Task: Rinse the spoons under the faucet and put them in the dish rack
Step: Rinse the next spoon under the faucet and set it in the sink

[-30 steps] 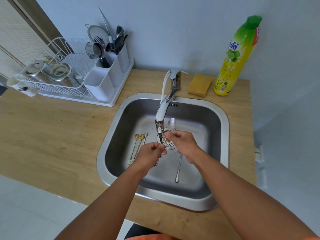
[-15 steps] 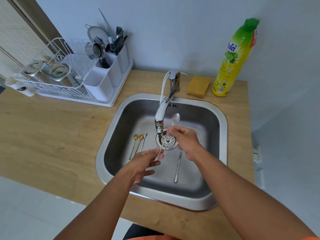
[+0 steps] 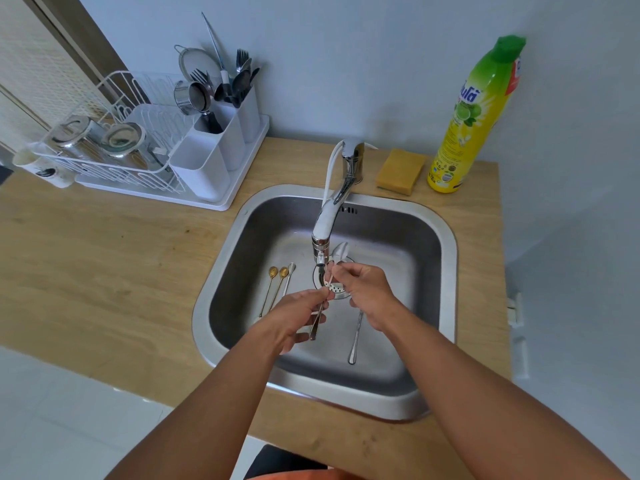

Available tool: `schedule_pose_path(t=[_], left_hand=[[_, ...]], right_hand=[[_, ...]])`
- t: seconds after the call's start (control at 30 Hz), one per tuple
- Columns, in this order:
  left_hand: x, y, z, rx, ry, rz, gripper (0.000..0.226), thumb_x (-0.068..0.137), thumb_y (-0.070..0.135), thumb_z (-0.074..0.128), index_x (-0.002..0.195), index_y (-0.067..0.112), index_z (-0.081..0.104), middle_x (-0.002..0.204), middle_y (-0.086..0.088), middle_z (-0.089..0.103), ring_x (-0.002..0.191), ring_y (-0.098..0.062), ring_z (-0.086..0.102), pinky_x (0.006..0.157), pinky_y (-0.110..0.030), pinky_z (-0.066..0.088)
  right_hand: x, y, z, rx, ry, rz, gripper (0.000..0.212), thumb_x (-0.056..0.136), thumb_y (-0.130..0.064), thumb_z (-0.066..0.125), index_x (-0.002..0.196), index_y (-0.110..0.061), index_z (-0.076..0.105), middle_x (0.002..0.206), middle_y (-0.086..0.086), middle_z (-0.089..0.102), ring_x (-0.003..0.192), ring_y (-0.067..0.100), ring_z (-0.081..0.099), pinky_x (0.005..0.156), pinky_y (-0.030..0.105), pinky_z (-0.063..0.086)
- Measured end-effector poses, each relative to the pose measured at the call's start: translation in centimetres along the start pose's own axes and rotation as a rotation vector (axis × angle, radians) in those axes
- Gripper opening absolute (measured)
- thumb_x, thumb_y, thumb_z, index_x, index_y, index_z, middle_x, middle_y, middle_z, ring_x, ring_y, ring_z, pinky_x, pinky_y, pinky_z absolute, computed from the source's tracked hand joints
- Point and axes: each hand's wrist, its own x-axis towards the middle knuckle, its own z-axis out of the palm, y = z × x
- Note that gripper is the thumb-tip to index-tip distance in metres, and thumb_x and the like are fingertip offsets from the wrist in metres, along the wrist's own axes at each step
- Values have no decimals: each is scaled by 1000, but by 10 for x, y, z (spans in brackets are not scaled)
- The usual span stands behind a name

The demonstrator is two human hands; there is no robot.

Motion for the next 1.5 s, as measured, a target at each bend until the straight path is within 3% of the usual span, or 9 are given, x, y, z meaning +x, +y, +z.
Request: schedule_pose_path(t=[0.2,0.33,0.43,0.8,1.03,1.1,1.17,1.27,1.5], left_hand=[[-3,14,14,-65,111,106,41,83,68,71,85,29,83,80,14,73,84,-9,71,63,-33,44],[-11,6,13,-76,28,122,29,92,58,67,90,33,84,100,8,74,100,-16,70,78,-38,51],[-18,-9,11,-13,-62,99,32,97,53,63,97,28,83,99,3,73,102,-18,70,93,-42,52],[-19,-20,3,-52,-237,60,30,105,40,55,103,15,72,89,-1,69,93,-16,71,87,-38,56],[14,-26,-24,385,204,169,10,101,31,63,104,26,71,108,3,73,96,-18,69,79,-34,59],[25,-25,-36,475,333,213,9,99,25,65,99,25,74,108,0,74,98,-22,68,88,-36,56],[33,-24,-46,594,420,227,13,97,25,65,99,23,78,108,-2,76,93,-21,66,80,-31,51],[39,-19,-55,747,522,206,18,96,30,62,101,26,79,98,1,74,80,-19,65,66,-29,47],[49,-26,-58,886,578,201,19,98,31,62,101,21,78,84,1,68,70,-17,61,62,-28,47]], right_hand=[[-5,6,3,84,-4,-8,11,94,-34,74,89,-33,83,84,-14,79,61,-8,63,51,17,44],[-2,-2,-3,181,-25,51,10,92,-33,77,93,-25,83,86,-11,78,60,-3,59,60,25,44],[1,-6,-12,486,-31,115,14,92,-20,76,102,-11,81,84,-3,77,53,0,58,43,18,42],[-3,8,-18,367,-99,246,28,88,-26,81,112,-12,78,96,-3,77,58,4,44,41,18,28],[2,30,-26,-9,230,235,9,86,-29,82,87,-20,81,87,0,80,57,10,46,46,22,37],[3,41,-29,-159,329,189,11,86,-28,80,78,-21,79,84,-1,78,61,13,60,57,25,48],[3,53,-32,-284,388,182,15,90,-26,77,76,-20,78,84,3,78,77,22,71,71,28,54],[5,69,-36,-400,448,206,21,96,-19,69,77,-13,79,76,9,74,71,23,66,64,25,47],[4,82,-29,-482,510,328,18,96,-22,68,91,-13,83,77,7,68,73,24,62,68,22,43]])
